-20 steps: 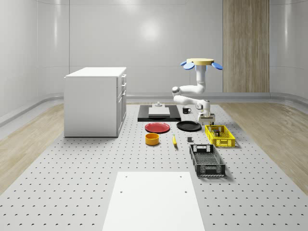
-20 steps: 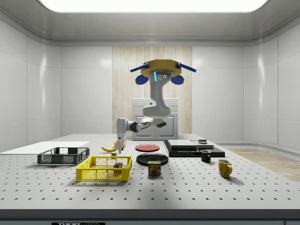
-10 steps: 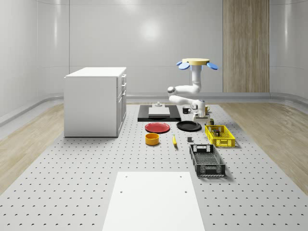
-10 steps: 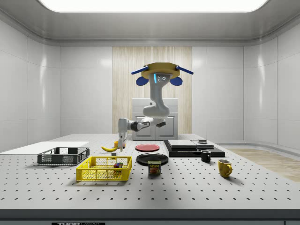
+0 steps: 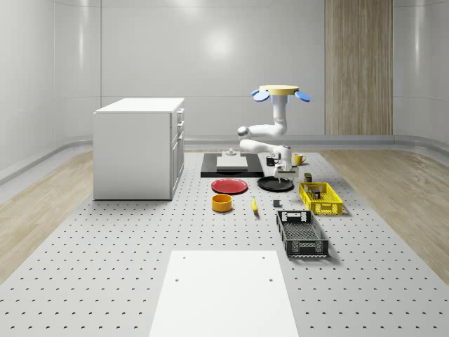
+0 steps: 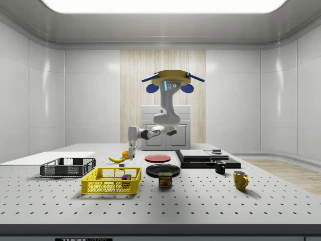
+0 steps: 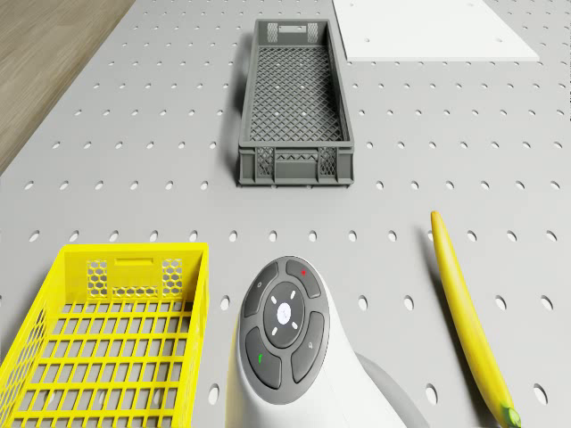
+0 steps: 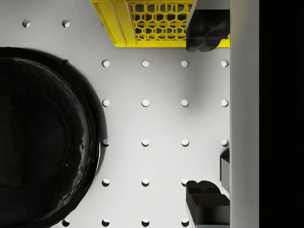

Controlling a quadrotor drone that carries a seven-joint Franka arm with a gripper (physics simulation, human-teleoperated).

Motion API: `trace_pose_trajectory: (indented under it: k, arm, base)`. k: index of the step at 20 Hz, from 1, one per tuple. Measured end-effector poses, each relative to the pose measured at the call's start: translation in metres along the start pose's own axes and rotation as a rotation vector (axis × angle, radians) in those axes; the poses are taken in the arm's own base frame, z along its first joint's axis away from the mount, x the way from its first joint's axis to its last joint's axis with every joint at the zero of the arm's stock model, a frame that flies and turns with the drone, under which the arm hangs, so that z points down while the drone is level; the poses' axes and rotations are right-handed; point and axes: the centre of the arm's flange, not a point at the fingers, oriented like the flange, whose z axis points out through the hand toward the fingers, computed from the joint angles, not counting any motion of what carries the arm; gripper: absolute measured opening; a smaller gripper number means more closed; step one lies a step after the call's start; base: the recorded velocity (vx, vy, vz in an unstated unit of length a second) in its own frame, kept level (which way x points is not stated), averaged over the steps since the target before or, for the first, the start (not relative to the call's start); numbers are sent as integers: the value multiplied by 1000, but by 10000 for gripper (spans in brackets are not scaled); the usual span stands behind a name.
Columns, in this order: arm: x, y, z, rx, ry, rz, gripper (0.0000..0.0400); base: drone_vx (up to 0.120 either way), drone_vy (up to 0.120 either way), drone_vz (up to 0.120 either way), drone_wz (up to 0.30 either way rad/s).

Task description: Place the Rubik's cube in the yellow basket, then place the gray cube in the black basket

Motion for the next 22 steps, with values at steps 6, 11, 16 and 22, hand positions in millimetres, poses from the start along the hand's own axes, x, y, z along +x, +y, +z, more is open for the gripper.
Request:
trace_pose_trajectory:
  k: [6, 11, 16, 22]
  arm:
    - [0, 0, 0, 0, 0, 0, 400]
    - [0, 0, 0, 0, 0, 0, 400]
    - [0, 0, 0, 0, 0, 0, 400]
    - [0, 0, 0, 0, 0, 0, 400]
  base:
    - [60, -120, 0, 0]
    - [120, -120, 0, 0]
    - [88, -120, 0, 0]
    - [0, -40, -67, 0]
